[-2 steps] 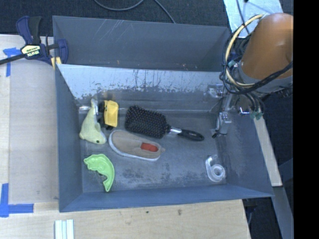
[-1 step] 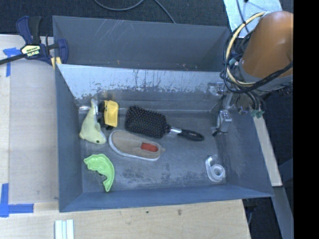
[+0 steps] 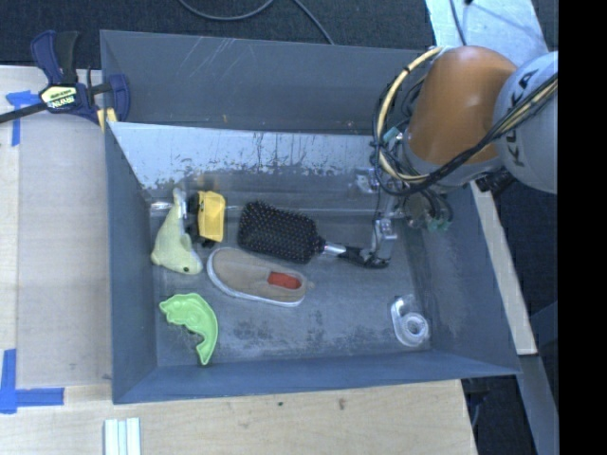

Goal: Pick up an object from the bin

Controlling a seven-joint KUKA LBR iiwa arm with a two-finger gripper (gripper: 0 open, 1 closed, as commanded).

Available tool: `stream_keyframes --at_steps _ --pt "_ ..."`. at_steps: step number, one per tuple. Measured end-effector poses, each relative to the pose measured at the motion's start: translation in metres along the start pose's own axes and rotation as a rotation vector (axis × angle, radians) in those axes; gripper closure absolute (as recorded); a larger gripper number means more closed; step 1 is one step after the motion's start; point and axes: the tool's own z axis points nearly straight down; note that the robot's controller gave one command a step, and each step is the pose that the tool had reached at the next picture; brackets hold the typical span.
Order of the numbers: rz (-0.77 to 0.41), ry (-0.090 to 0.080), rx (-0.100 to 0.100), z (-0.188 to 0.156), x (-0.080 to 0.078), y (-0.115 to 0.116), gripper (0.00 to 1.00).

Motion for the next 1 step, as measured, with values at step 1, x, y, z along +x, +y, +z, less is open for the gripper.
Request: stream_keyframes --at_steps 1 --pt "0.017 0.009 -0.002 0.0522 -0.0018 0.0149 0.00"
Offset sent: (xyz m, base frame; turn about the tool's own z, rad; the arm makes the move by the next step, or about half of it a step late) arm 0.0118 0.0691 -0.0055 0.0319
